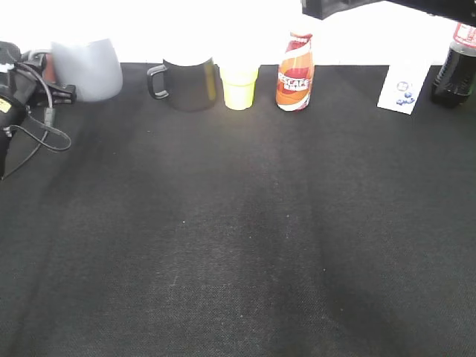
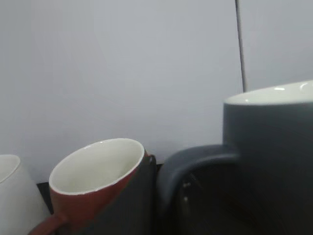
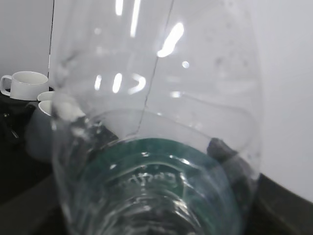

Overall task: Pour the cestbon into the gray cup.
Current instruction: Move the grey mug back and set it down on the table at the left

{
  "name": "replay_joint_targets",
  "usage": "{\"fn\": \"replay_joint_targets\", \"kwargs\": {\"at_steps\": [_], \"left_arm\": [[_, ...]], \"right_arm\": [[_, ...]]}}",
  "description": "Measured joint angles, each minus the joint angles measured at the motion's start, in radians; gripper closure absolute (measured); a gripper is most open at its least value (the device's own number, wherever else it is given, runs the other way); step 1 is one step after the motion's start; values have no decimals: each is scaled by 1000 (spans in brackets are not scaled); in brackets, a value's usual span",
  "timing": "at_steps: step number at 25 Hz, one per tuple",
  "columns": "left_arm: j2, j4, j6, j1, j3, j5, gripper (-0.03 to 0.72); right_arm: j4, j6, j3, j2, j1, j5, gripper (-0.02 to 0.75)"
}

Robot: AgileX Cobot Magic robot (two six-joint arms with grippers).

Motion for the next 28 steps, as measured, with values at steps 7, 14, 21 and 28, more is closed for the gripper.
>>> {"fn": "replay_joint_targets", "kwargs": {"at_steps": [7, 14, 21, 28], "left_arm": [[73, 60, -3, 20, -83, -5, 643], [136, 97, -4, 20, -134, -1, 643], [164, 109, -4, 32, -191, -7, 643], [177, 114, -4, 33, -240, -1, 643]], "right_arm": [[0, -21, 0, 0, 0, -4, 254], [0, -40, 0, 0, 0, -4, 254], [0, -44, 0, 0, 0, -8, 254], [-1, -44, 0, 0, 0, -12, 254]]}}
